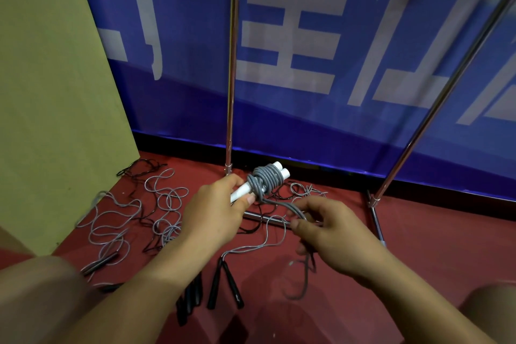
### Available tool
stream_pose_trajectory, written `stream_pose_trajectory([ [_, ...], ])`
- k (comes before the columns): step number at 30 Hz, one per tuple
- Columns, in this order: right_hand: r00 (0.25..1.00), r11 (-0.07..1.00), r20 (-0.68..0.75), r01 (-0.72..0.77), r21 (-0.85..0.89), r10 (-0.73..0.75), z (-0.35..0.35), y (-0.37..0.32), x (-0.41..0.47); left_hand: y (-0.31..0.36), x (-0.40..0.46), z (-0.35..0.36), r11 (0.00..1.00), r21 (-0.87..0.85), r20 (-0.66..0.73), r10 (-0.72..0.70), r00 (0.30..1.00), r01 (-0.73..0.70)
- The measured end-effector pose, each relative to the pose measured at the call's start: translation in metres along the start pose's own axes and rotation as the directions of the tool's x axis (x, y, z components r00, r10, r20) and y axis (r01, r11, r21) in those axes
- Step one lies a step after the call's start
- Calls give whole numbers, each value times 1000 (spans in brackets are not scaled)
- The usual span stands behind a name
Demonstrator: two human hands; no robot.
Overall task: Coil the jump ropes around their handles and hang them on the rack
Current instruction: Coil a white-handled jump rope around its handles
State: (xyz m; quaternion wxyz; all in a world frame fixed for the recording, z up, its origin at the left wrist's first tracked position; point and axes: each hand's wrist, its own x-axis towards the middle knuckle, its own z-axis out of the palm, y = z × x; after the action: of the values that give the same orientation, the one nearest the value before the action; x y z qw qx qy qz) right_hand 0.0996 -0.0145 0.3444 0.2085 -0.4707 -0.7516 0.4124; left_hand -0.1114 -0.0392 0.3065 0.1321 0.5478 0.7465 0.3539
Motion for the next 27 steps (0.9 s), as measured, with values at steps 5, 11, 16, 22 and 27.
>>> stream_pose_trajectory([
  [5,995,976,-54,76,-202,-89,-2,3,4,-5,0,4,994,106,48,31,998,-36],
  [11,999,926,-32,-4,-377,-9,2,2,6,-6,5,12,980,194,67,34,997,-47],
  [16,998,914,-58,-7,-406,-18,-2,2,6,-10,9,16,976,214,89,24,996,-42],
  [22,985,914,-139,41,-405,-106,0,8,4,-13,7,18,954,263,274,68,959,-142],
  [27,966,859,-143,120,-498,-218,4,14,5,-13,4,18,936,228,434,148,889,-268],
])
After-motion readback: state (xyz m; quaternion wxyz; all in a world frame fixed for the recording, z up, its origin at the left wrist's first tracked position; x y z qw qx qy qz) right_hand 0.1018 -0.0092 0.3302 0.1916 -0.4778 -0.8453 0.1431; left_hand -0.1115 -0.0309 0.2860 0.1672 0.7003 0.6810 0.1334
